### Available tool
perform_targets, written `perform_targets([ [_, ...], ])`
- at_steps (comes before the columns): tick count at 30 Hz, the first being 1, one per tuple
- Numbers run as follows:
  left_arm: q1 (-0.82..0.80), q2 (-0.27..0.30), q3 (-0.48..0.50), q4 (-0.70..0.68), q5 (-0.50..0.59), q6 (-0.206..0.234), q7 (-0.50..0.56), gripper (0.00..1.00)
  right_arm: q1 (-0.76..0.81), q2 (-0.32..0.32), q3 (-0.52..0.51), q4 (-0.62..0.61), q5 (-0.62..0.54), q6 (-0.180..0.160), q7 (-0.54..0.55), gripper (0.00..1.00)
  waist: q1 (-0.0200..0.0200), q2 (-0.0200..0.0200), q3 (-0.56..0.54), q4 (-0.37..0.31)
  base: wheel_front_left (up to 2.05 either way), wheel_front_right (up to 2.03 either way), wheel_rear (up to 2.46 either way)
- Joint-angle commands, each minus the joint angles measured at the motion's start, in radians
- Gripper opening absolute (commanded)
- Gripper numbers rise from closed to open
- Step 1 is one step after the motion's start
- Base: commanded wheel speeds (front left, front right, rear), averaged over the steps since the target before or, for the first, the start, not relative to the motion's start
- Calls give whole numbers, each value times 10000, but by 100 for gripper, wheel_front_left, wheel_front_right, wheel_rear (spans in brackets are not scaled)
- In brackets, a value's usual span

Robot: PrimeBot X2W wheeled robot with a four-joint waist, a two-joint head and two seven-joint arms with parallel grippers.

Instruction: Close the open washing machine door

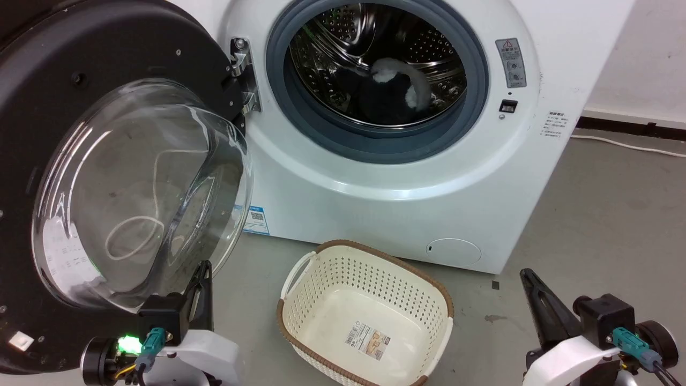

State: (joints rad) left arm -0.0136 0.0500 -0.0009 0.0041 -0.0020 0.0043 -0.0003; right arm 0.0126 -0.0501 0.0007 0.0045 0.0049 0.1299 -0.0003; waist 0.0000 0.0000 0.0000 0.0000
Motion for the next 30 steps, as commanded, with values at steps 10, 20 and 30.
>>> perform_targets([
  [10, 136, 3, 9, -41, 20, -43, 3, 0, -126, -1, -7, -45, -49, 8, 3, 0, 0, 0, 0, 0, 0, 0, 0],
  [20, -2, 0, -3, 4, -3, 4, -1, 100, 2, 0, 0, 4, 6, 0, -1, 100, 0, 0, 0, 0, 0, 0, 0],
  [30, 4, 0, -159, 90, -212, 43, -147, 100, 78, 0, 11, 78, 187, 0, -148, 100, 0, 0, 1, 2, 0, 0, 0],
])
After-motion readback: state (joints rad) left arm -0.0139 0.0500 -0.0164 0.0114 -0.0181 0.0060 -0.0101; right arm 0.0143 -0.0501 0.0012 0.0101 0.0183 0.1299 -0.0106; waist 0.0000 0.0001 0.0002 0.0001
